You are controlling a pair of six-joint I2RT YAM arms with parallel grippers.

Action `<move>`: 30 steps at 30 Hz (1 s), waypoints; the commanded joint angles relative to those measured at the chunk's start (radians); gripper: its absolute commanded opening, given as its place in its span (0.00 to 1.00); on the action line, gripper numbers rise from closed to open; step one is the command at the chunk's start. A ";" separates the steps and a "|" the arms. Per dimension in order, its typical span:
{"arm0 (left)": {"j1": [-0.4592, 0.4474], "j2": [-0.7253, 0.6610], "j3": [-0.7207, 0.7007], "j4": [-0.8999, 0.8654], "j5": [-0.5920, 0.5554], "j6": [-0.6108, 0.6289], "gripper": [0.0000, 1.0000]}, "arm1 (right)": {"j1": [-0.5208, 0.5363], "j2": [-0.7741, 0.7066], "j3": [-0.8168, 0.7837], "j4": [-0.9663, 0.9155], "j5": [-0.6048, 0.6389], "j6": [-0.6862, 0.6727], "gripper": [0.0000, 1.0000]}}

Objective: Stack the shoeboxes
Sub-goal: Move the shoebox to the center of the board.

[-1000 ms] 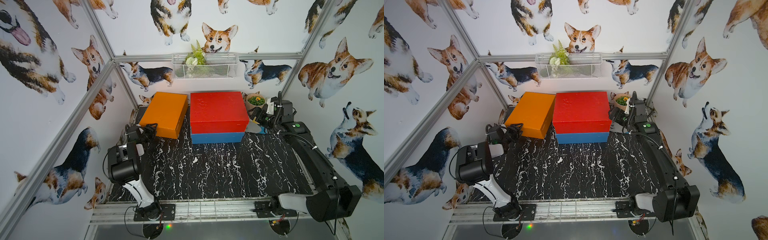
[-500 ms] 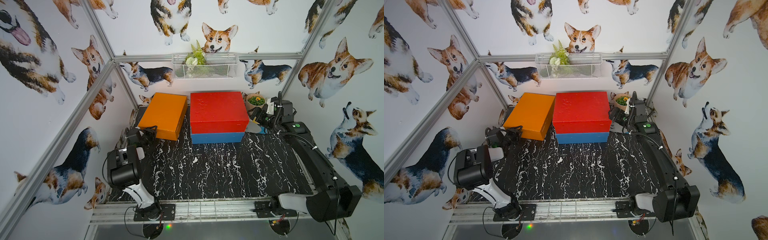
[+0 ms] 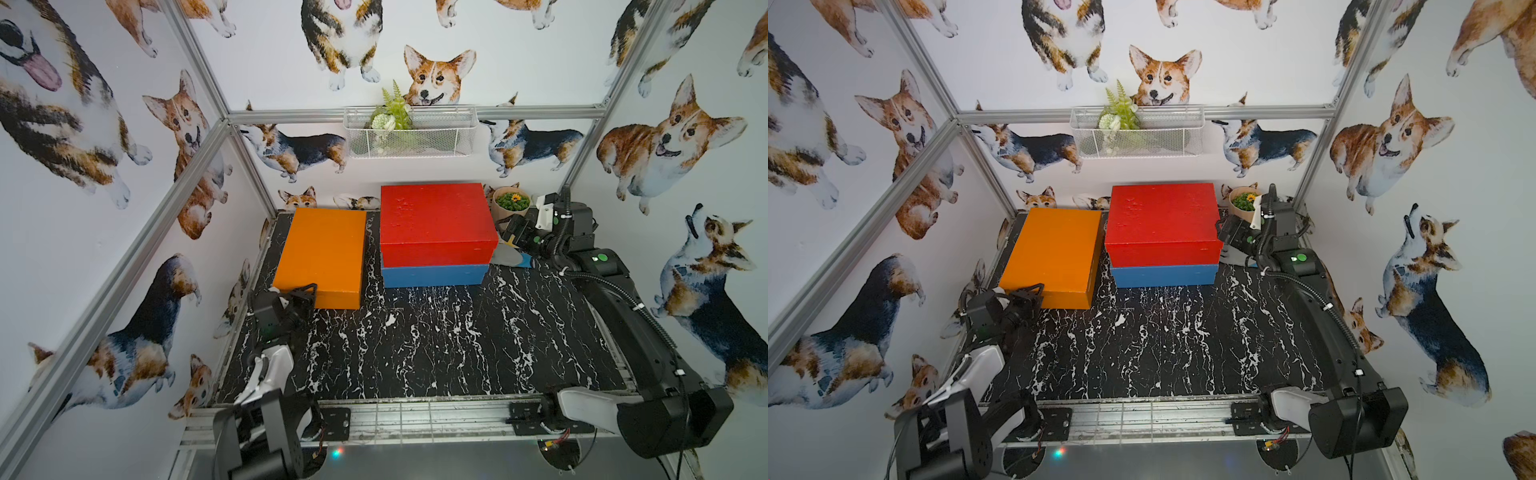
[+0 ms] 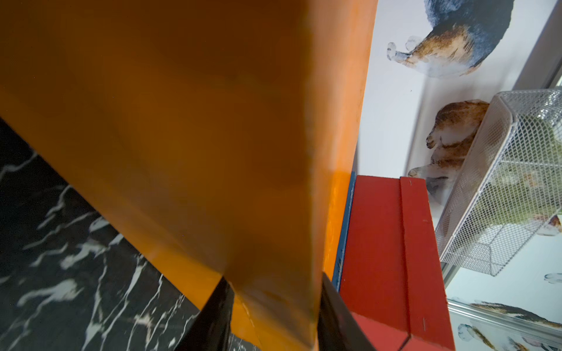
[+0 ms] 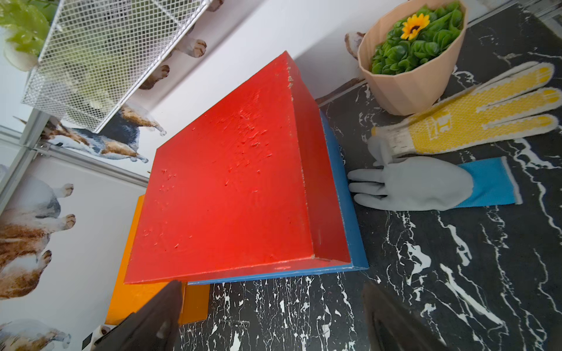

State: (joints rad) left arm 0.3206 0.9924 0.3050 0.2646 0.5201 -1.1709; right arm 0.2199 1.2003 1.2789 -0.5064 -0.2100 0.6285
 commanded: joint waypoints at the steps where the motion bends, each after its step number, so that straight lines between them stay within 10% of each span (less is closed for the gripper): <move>1: 0.010 -0.146 -0.032 -0.332 -0.041 0.060 0.44 | 0.060 -0.027 0.006 -0.034 0.035 -0.003 0.93; 8: 0.019 -0.333 -0.041 -0.554 -0.029 0.073 0.48 | 0.202 -0.063 0.024 -0.057 0.108 -0.004 0.93; 14: 0.022 -0.459 0.003 -0.781 -0.061 0.085 0.89 | 0.365 -0.064 0.056 -0.088 0.217 -0.019 0.93; 18: 0.026 -0.485 0.192 -0.986 -0.133 0.181 0.93 | 0.425 -0.073 0.053 -0.097 0.251 -0.023 0.93; 30: 0.016 -0.095 0.799 -0.960 -0.067 0.357 1.00 | 0.744 -0.087 -0.055 -0.014 0.402 0.009 0.91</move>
State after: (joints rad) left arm 0.3462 0.7586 1.0004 -0.7780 0.3828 -0.8902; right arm 0.8837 1.0943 1.2495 -0.5774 0.1028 0.6117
